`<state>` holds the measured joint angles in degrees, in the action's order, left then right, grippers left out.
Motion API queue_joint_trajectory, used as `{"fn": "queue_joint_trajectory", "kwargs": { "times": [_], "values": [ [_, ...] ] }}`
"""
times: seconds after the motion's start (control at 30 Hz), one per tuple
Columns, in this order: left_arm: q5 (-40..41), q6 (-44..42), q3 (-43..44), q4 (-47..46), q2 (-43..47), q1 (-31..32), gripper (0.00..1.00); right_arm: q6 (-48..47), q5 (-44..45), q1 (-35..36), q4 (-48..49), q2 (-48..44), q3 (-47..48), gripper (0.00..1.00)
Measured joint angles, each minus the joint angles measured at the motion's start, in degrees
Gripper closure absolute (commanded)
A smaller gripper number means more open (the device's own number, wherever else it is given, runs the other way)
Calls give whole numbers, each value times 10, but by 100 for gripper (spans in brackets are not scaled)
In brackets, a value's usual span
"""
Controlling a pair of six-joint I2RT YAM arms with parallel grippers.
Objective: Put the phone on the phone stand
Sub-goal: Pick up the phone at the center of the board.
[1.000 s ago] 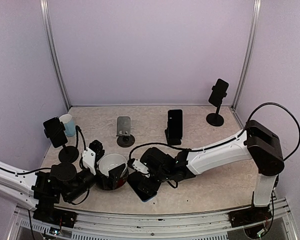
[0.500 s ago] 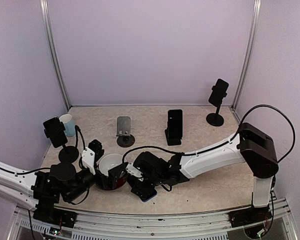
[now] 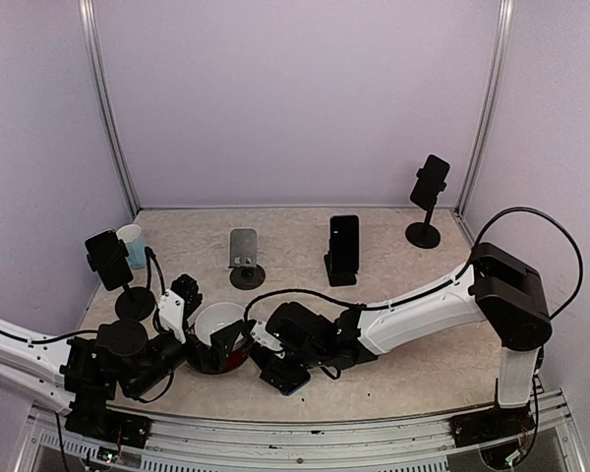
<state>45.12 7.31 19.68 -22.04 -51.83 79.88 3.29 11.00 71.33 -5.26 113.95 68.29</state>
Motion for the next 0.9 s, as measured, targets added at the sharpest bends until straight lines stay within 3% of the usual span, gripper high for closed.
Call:
{"fn": "queue_joint_trajectory", "kwargs": {
  "times": [0.33, 0.7, 0.9],
  "values": [
    [3, 7, -1, -6, -43, 0, 1, 5, -4, -16, 19, -16, -31, 0],
    [-14, 41, 3, -36, -162, 3, 1, 13, -24, -18, 41, -2, -29, 0],
    [-14, 41, 5, -46, -170, 6, 1, 13, -22, -18, 54, -5, -39, 0]
  ]
}}
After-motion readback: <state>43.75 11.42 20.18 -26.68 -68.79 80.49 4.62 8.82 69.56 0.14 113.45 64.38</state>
